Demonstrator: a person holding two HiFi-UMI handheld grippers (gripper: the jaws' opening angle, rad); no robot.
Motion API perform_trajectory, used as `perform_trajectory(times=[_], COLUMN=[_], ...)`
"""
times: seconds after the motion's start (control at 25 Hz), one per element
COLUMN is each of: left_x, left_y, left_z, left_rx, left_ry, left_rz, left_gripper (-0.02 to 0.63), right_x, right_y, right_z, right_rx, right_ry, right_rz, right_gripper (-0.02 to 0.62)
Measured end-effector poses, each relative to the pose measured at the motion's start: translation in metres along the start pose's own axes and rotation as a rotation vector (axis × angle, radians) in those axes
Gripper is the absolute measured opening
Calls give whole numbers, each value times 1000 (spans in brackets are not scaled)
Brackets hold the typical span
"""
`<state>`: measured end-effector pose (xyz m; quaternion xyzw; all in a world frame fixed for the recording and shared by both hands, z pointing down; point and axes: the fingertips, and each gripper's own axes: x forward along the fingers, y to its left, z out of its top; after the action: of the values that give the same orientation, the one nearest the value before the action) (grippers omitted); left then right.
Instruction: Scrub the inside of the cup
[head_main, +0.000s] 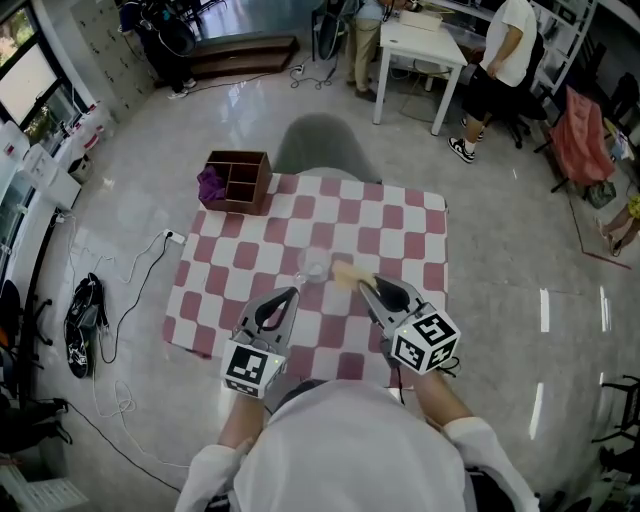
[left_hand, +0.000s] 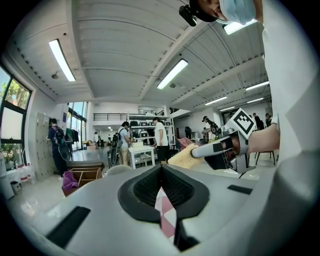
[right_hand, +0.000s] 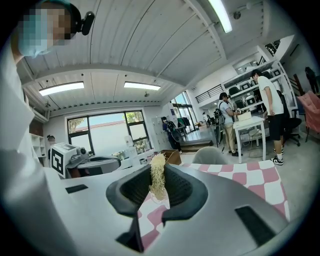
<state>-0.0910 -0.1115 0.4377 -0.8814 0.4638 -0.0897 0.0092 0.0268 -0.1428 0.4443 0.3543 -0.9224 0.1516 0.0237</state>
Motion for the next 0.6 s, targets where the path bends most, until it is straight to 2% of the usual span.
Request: perform_trajectory(times=[0.6], left_x=[0], left_y=[3], left_z=[-4], left_rx=[-3], left_ry=[4], left_rz=[-6], left_gripper=[32], right_x=[7], right_y=[1], right_z=[-4], right_rx=[-30], right_ry=[30], right_rz=[-12], right_gripper=[87])
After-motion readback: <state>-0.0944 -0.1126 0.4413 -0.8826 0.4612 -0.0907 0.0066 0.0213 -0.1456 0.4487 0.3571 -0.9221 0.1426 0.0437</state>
